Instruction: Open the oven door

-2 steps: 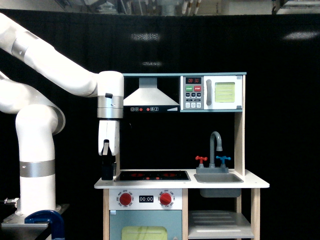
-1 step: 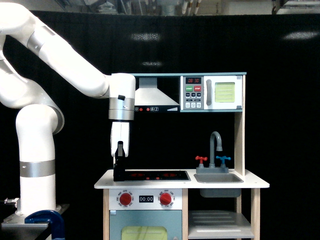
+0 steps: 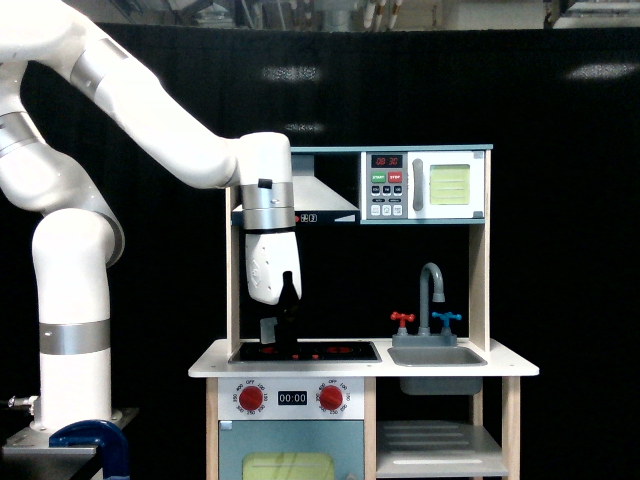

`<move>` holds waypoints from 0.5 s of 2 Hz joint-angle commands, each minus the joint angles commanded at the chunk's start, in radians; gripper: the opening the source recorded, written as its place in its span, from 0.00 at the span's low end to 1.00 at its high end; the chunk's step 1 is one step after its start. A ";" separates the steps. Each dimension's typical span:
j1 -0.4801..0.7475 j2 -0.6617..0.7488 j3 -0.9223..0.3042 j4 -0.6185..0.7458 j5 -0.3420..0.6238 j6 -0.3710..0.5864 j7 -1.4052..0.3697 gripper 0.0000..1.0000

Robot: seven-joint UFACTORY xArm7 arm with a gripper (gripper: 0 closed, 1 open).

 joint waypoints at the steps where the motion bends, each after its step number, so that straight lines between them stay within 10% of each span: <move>1: 0.207 0.353 -0.210 0.437 0.420 0.101 -0.714 1.00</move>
